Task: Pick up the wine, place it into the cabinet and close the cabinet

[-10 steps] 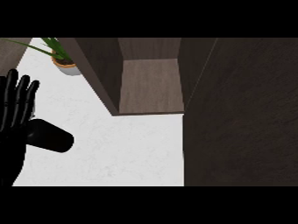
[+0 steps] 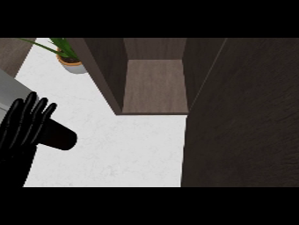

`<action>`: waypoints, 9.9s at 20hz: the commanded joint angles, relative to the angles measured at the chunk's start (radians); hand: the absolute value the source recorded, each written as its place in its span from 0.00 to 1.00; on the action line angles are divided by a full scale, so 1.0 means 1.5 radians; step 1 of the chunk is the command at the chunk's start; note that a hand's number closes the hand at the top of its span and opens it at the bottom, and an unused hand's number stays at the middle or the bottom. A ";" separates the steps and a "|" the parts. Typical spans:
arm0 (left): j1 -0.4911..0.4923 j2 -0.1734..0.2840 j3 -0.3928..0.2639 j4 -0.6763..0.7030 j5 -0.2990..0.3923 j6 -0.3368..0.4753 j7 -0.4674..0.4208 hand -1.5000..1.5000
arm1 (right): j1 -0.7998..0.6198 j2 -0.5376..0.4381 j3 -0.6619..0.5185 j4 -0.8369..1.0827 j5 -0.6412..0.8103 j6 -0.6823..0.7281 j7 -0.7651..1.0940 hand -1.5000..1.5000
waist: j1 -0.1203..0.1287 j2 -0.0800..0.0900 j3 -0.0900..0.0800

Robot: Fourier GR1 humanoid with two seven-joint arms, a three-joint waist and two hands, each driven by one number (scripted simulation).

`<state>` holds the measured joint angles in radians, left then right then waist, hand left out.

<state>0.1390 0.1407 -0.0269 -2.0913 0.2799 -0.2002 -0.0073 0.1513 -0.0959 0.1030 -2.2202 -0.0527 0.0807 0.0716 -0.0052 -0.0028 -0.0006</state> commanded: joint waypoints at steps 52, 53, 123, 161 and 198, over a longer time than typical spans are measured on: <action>-0.031 0.078 0.321 -0.044 0.313 -0.011 0.317 0.00 | -0.107 0.010 0.095 -0.265 0.049 -0.074 0.396 0.00 | 0.004 0.001 0.000; -0.047 0.092 0.330 -0.028 0.310 0.003 0.328 0.00 | -0.123 -0.008 0.043 -0.259 -0.007 -0.059 0.395 0.00 | 0.003 0.001 0.000; -0.246 0.098 0.261 0.906 -0.071 -0.254 -0.333 0.00 | -0.190 -0.006 0.026 -0.271 -0.012 -0.059 0.461 0.00 | -0.002 0.002 0.000; -0.166 0.002 0.163 0.635 -0.125 -0.020 -0.447 1.00 | -0.154 -0.010 0.006 -0.270 -0.027 -0.050 0.441 0.00 | 0.006 -0.002 0.001; -0.343 -0.094 -0.256 0.185 -0.101 0.416 0.096 1.00 | -0.089 0.012 -0.009 -0.276 -0.058 -0.001 0.402 0.00 | -0.005 0.000 0.001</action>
<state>-0.3184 0.0007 -0.3637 -1.7975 0.1726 0.3100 0.0927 -0.0761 -0.0780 0.0881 -2.4873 -0.0620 0.0591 0.6474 -0.0090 -0.0015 0.0003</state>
